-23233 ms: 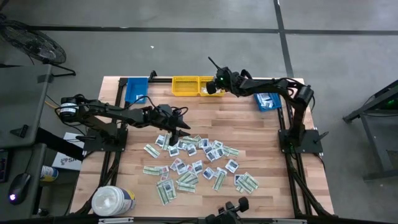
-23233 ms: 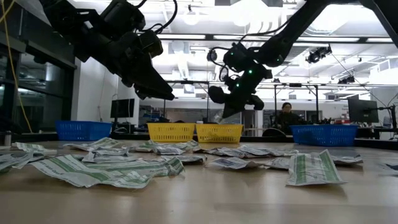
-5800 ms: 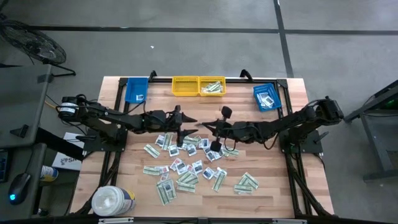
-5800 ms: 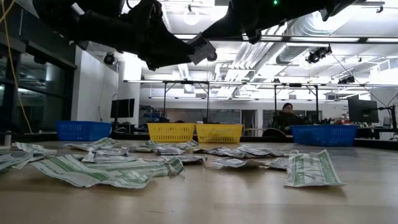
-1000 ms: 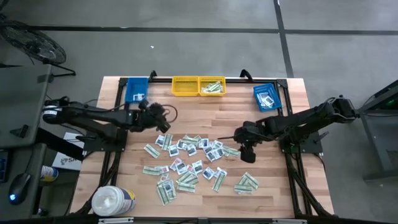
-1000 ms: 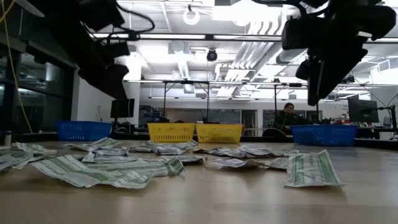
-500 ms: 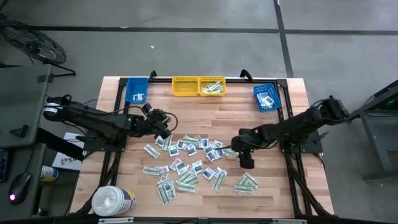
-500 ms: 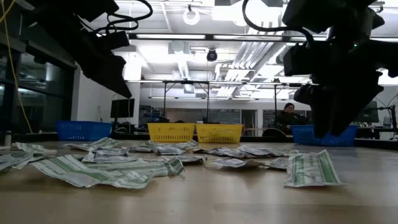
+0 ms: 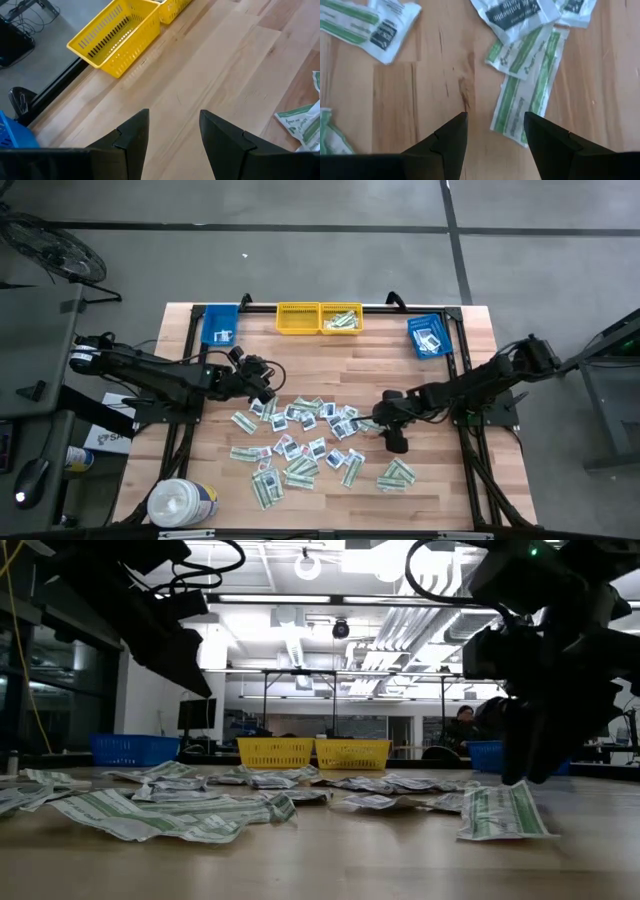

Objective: Pick & Place First Aid Supplies
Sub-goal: Put the green bandage pack into the right yellow bin

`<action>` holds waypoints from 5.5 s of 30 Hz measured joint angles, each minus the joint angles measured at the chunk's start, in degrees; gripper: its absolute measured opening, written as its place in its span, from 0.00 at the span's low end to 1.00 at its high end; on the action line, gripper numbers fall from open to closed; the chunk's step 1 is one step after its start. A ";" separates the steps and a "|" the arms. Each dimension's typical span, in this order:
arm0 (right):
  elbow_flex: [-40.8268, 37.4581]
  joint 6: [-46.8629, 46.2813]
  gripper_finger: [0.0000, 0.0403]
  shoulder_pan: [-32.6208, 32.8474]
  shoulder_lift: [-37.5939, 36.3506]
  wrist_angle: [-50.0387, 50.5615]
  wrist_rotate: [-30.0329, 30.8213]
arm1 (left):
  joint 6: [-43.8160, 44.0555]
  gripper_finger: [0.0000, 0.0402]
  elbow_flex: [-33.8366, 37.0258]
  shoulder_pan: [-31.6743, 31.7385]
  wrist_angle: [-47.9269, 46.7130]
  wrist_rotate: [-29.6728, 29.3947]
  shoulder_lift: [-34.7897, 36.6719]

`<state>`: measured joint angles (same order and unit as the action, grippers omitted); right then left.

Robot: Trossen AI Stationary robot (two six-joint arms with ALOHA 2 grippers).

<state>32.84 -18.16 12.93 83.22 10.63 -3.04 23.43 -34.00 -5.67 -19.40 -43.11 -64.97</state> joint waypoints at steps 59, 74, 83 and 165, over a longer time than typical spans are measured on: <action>20.24 13.65 0.00 -1.79 3.17 41.43 31.82 | -21.71 0.43 0.00 0.02 19.23 -2.93 -0.02; 19.80 59.09 0.00 -26.80 3.17 12.48 28.19 | -21.71 0.43 0.00 0.02 19.26 -2.45 -0.02; 19.85 74.18 0.00 -40.62 7.08 -6.51 14.27 | -21.71 0.43 -0.02 0.02 19.28 -2.43 -0.02; 4.41 -6.98 0.35 -26.33 9.90 -1.32 -28.84 | -22.08 0.43 -0.04 0.04 19.39 -1.25 -0.02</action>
<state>37.25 -25.14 -13.40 93.12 9.31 -31.87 1.34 -34.04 -5.63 -0.01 -44.36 -64.99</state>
